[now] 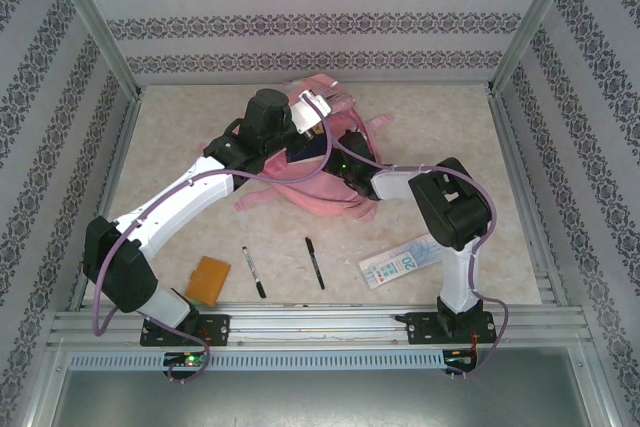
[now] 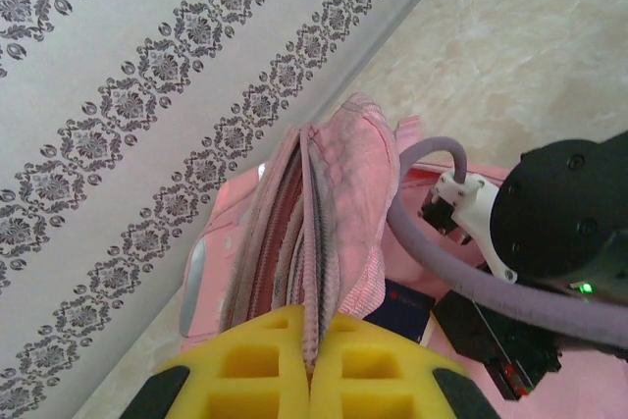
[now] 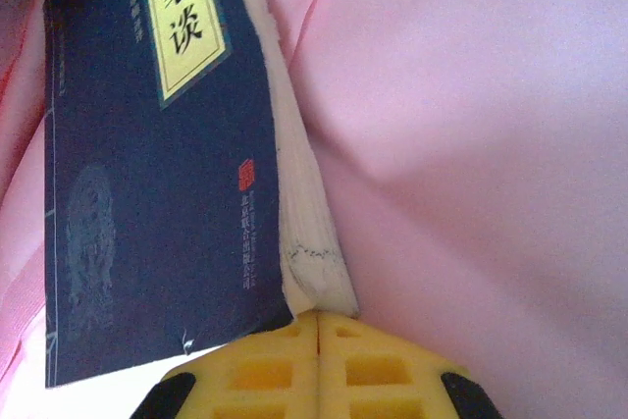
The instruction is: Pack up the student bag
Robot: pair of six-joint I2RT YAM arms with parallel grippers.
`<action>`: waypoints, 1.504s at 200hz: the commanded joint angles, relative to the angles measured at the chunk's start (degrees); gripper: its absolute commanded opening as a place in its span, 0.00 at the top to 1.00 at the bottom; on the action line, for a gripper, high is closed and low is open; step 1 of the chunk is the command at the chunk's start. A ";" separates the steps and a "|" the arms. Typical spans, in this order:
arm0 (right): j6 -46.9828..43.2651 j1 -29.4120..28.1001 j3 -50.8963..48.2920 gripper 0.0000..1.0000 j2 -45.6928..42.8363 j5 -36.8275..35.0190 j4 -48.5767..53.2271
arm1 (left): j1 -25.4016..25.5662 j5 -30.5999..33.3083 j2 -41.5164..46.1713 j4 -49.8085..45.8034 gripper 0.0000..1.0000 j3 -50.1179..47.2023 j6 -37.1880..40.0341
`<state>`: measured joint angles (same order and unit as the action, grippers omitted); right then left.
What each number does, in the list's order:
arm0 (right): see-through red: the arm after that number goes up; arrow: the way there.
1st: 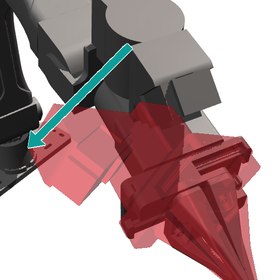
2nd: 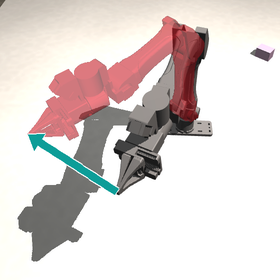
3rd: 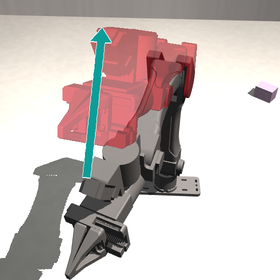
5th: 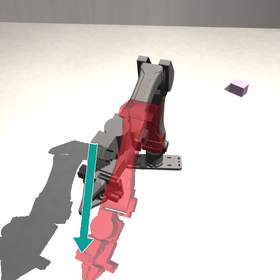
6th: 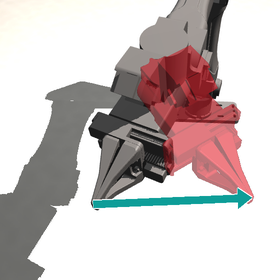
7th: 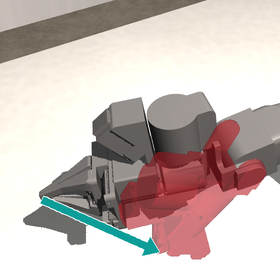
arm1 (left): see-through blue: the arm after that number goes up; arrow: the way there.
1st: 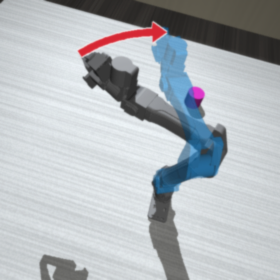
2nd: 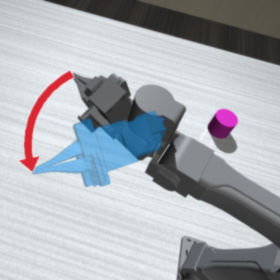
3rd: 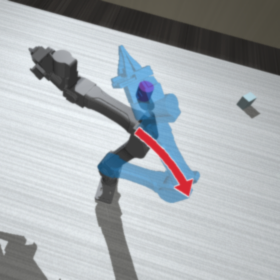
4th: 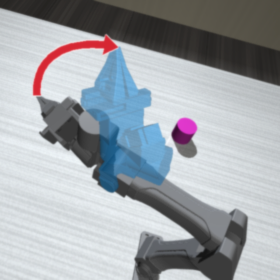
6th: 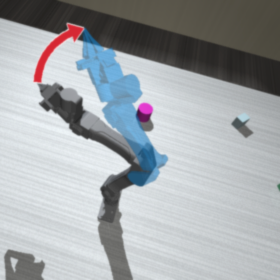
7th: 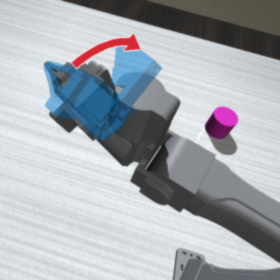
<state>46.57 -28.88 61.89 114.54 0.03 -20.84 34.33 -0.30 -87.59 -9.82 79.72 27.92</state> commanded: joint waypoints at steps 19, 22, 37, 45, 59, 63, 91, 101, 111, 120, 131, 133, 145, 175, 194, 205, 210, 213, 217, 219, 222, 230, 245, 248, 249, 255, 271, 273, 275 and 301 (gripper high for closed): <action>-0.25 3.70 1.51 1.00 0.34 -1.73 -2.68 | -0.23 -2.71 1.99 6.07 1.00 1.24 0.91; -0.37 3.94 1.84 1.00 0.52 -1.30 -2.83 | -0.22 -2.69 1.99 6.06 1.00 1.23 0.91; -1.46 4.69 3.51 1.00 1.67 0.20 -3.39 | -0.31 -3.02 1.98 5.90 1.00 1.29 0.99; -2.31 4.95 4.58 1.00 2.22 0.55 -3.50 | -0.31 -3.05 1.94 5.77 1.00 1.36 1.08; -3.60 5.40 6.03 1.00 2.88 1.08 -3.40 | -0.31 -3.00 1.86 5.38 1.00 1.56 1.17; -3.86 5.58 6.40 1.00 3.17 1.38 -3.50 | -0.33 -2.96 1.88 5.31 1.00 1.61 1.17; -5.25 7.14 9.21 1.00 4.30 4.79 -3.15 | -0.40 -3.16 1.74 5.35 1.00 1.80 1.01; -4.94 7.26 8.73 1.00 3.51 6.10 -3.14 | -0.40 -3.13 1.67 5.18 1.00 1.92 0.84; -4.56 7.09 7.53 1.00 2.15 7.46 -3.33 | -0.40 -3.06 1.70 5.20 1.00 1.93 0.57; -3.83 6.88 5.90 0.96 0.32 8.32 -3.49 | -0.38 -2.96 1.65 5.22 1.00 1.71 0.31; -3.10 6.74 3.67 0.91 -1.99 9.02 -3.64 | -0.40 -2.73 1.65 5.20 1.00 1.33 -0.12; -2.94 6.74 3.24 0.90 -2.51 9.15 -3.60 | -0.40 -2.64 1.57 5.20 1.00 1.25 -0.25; -1.97 6.89 0.44 0.85 -5.73 9.70 -2.79 | -0.40 -2.39 1.23 4.84 1.00 0.77 -0.79; 0.11 8.18 -7.48 0.77 -14.84 11.56 0.24 | -0.40 -5.27 1.29 3.68 0.87 -1.47 -2.50; 1.30 9.82 -13.75 0.73 -21.38 12.58 2.12 | -0.36 -11.06 1.58 -0.04 0.68 -1.52 -4.30; 2.21 11.36 -17.06 0.72 -24.88 14.04 3.51 | -0.32 -14.33 1.80 -2.64 0.64 -1.67 -5.44; 2.31 12.20 -18.14 0.70 -26.23 14.98 4.47 | -0.32 -15.89 1.87 -3.82 0.59 -1.91 -6.06; 2.33 12.56 -18.68 0.70 -27.16 15.59 5.34 | -0.37 -17.11 2.04 -4.51 0.55 -1.97 -6.33; 2.37 13.28 -19.29 0.69 -28.18 16.40 6.53 | -0.36 -18.69 2.26 -5.63 0.51 -2.15 -6.56; 2.34 13.51 -19.51 0.68 -28.68 16.80 7.22 | -0.32 -19.59 2.43 -6.06 0.48 -2.19 -6.76; 2.19 14.06 -19.86 0.68 -29.46 17.45 8.15 | -0.36 -20.64 2.68 -6.50 0.44 -2.39 -7.24; 1.29 15.05 -20.55 0.65 -31.01 19.33 10.80 | -0.40 -22.56 3.68 -6.45 0.37 -3.44 -9.77; -1.17 16.05 -20.49 0.59 -33.89 22.14 17.63 | -1.22 -21.23 5.68 -6.19 0.32 -5.52 -16.59; -1.80 16.13 -20.41 0.58 -34.49 22.58 19.05 | -1.60 -20.91 5.75 -6.85 0.31 -5.42 -18.24; -1.99 16.13 -20.41 0.57 -34.66 22.66 19.55 | -1.79 -20.81 5.76 -7.17 0.31 -5.35 -18.78; -2.94 16.19 -20.32 0.55 -35.78 23.05 22.62 | -3.18 -20.69 5.58 -9.67 0.29 -4.57 -22.31; -4.26 16.09 -20.83 0.48 -39.17 22.20 29.89 | -7.55 -18.90 3.54 -17.78 0.27 -2.15 -31.28; -4.46 16.11 -20.84 0.47 -39.60 21.85 30.97 | -8.08 -18.28 3.21 -18.79 0.27 -1.99 -32.25; -4.53 16.09 -20.89 0.46 -40.00 21.50 32.01 | -8.45 -17.55 2.82 -19.76 0.26 -1.84 -33.11; -5.23 15.12 -21.46 0.43 -43.72 22.48 37.67 | -12.26 -11.01 -1.55 -29.42 0.22 -1.78 -41.56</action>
<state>43.64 -12.58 41.41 73.47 20.16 6.46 25.15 -16.91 -85.43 -25.61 77.32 0.19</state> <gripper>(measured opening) 0.567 0.752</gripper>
